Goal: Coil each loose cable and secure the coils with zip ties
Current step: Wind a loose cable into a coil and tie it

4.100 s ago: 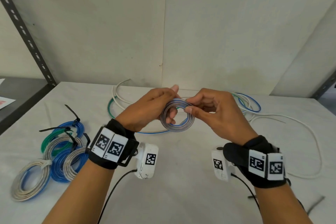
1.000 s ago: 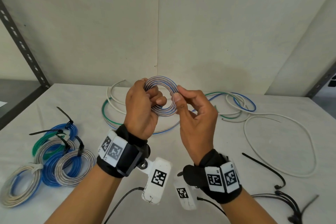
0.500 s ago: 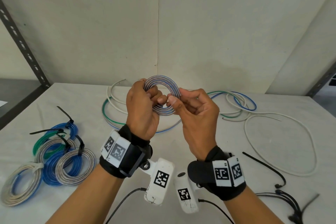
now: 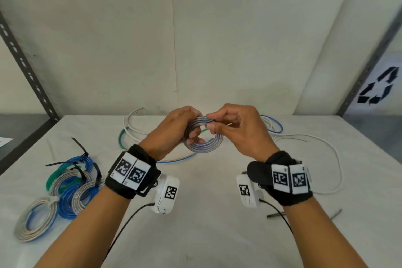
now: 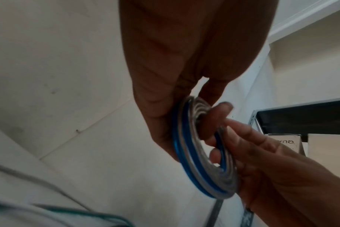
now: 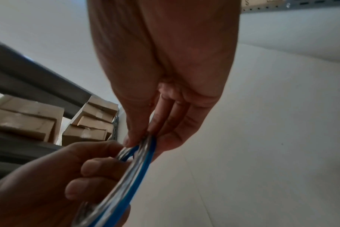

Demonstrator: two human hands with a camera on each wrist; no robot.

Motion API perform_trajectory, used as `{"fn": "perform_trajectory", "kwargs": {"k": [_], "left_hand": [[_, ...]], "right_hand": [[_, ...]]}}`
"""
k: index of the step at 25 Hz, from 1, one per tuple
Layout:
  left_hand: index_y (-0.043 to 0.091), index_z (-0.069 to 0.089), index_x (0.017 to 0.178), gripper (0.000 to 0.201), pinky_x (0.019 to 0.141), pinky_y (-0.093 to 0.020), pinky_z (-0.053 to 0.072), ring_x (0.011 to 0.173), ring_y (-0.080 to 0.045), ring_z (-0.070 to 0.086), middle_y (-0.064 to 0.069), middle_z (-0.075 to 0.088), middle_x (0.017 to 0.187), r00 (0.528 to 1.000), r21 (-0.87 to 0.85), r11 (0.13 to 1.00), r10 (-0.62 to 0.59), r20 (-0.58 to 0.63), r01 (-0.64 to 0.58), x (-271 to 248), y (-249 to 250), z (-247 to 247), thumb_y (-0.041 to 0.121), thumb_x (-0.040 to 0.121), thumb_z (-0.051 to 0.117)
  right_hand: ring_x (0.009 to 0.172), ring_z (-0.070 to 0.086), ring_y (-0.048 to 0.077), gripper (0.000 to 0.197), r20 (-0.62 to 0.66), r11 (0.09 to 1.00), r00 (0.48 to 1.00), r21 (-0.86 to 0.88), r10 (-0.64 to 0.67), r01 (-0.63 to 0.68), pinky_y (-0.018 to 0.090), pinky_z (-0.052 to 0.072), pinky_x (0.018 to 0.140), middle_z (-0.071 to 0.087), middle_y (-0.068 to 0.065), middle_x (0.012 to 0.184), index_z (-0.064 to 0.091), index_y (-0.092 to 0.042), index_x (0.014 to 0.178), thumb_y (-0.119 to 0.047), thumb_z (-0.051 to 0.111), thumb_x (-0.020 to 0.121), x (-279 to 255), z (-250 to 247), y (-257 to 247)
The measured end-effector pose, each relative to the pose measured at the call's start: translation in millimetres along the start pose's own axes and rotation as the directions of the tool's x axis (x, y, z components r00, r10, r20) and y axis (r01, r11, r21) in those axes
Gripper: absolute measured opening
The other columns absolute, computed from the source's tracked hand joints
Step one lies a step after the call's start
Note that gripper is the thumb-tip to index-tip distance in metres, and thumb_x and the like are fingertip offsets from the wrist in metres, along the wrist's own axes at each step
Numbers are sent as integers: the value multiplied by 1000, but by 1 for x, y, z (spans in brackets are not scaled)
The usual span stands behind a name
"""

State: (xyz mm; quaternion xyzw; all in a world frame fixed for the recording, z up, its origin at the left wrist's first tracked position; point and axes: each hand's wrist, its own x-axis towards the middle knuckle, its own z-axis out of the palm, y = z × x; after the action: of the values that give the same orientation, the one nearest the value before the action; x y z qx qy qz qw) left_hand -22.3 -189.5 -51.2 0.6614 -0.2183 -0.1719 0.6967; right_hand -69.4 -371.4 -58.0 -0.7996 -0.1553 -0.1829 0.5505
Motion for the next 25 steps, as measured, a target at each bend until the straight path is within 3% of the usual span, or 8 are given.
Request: {"fn": "perform_trajectory", "kwargs": {"k": [4, 7, 11, 15, 17, 19, 22, 25], "left_hand": [[6, 49, 94, 24, 64, -33, 49, 45, -12, 22, 5, 27, 53, 999, 31, 999, -46, 18, 45, -4, 4, 39, 14, 105, 30], [8, 43, 94, 15, 61, -34, 41, 41, -10, 21, 8, 27, 50, 995, -9, 997, -76, 70, 77, -1, 3, 73, 14, 104, 33], [13, 47, 75, 31, 57, -29, 37, 38, -8, 23, 9, 29, 47, 988, 71, 992, -112, 106, 105, -3, -2, 116, 14, 104, 36], [14, 45, 78, 24, 52, -29, 40, 43, -11, 33, 4, 37, 50, 994, 108, 991, -85, 73, 76, -11, -22, 146, 11, 102, 45], [14, 45, 79, 22, 53, -30, 41, 48, -14, 36, 2, 40, 53, 996, 128, 989, -77, 53, 70, -15, -31, 149, 12, 100, 50], [15, 45, 78, 22, 56, -31, 41, 52, -16, 36, 0, 41, 57, 998, 142, 988, -61, 33, 56, -17, -37, 149, 13, 100, 52], [15, 46, 81, 20, 61, -33, 42, 51, -16, 38, 1, 42, 58, 999, 164, 986, -40, 8, 38, -20, -44, 150, 15, 100, 52], [13, 46, 84, 17, 62, -33, 43, 53, -16, 39, 0, 43, 60, 998, 190, 981, -52, 36, 44, -27, -51, 155, 16, 100, 51]], "right_hand": [[75, 74, 29, 13, 45, 998, 998, -51, 32, -30, 36, 60, 73, 77, 13, 85, 73, -12, 92, -6, 80, 82, -18, -34, -13], [72, 73, 25, 14, 42, 994, 994, -51, 97, -95, 32, 59, 70, 76, 19, 86, 70, -5, 92, 1, 78, 82, -38, -62, -19], [70, 72, 21, 16, 40, 975, 978, -103, 203, -198, 30, 55, 63, 76, 14, 83, 68, -9, 91, -2, 79, 82, -66, -94, -21], [72, 71, 19, 21, 44, 923, 926, -113, 375, -368, 32, 58, 66, 75, 14, 83, 65, -5, 103, -4, 77, 86, -94, -115, -21], [72, 71, 21, 15, -22, 882, 885, -75, 465, -465, 29, 59, 64, 74, 15, 87, 65, -4, 104, -10, 72, 92, -104, -124, -13], [74, 70, 28, 10, -122, 792, 826, -237, 551, -563, 28, 56, 61, 73, 17, 89, 69, -4, 100, -13, 66, 96, -111, -131, 3], [90, 71, 29, 12, -161, 436, 744, -722, 649, -537, 32, 58, 74, 72, 7, 94, 74, -11, 97, -21, 72, 90, -124, -135, 40], [101, 66, 31, 37, -318, 177, 705, -828, 633, -532, 35, 56, 82, 67, 12, 112, 67, -8, 111, -32, 78, 86, -132, -131, 67]]}}
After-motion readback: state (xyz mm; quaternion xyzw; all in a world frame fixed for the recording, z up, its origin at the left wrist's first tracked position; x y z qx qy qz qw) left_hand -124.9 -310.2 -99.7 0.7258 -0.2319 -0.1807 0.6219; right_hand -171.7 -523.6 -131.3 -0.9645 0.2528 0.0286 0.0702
